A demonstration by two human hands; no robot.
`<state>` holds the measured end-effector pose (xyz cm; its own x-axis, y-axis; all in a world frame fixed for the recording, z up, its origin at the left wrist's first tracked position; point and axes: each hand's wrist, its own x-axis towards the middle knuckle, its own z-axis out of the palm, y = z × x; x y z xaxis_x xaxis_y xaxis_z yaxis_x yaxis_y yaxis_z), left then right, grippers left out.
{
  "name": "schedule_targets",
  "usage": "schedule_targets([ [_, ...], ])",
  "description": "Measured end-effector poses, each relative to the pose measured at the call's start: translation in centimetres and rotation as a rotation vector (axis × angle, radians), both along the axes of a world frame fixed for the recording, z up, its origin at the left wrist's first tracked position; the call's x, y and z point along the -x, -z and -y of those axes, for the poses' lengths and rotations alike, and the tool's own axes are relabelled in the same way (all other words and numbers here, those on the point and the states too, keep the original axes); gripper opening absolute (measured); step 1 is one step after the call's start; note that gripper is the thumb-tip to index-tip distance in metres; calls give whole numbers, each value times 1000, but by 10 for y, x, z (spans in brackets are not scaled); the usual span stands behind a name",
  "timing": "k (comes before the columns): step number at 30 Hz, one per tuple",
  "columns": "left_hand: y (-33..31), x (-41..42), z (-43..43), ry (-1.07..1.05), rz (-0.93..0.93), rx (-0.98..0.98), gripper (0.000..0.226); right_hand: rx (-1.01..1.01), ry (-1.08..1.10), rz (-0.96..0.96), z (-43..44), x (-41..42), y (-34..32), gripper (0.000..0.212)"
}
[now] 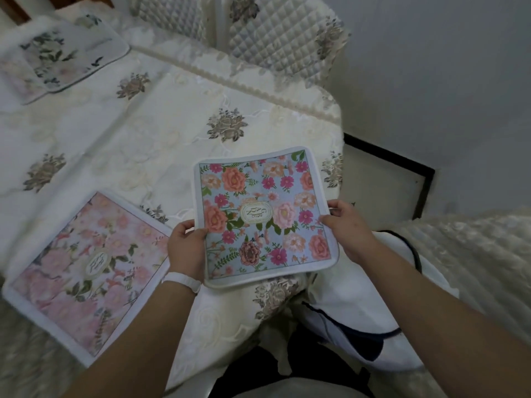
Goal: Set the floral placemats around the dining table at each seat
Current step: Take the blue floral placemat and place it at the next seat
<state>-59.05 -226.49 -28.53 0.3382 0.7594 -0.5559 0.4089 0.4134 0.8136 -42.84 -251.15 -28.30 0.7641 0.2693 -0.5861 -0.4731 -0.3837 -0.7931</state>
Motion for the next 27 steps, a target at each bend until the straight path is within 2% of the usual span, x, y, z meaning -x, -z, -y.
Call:
schedule_targets([
  [4, 10, -8, 4, -127, -2, 76, 24, -14, -1, -68, -1, -17, 19, 18],
  [8, 18, -18, 13, -242, 42, 182, 20, -68, 10, -149, 1, -23, 26, 23],
  [12, 23, -26, 24, -269, 94, 277, 24, -170, 147, -206, -6, -20, 28, 23],
  [16, 28, -30, 42, -273, 146, 382, 30, -177, 201, -236, -21, 8, 32, 18],
  [24, 41, -28, 80, -191, 81, 370, 31, -156, 258, -155, -32, 44, 36, 39],
  [27, 40, -30, 58, -154, 161, 360, 33, -149, 243, -157, -23, 34, 35, 37],
])
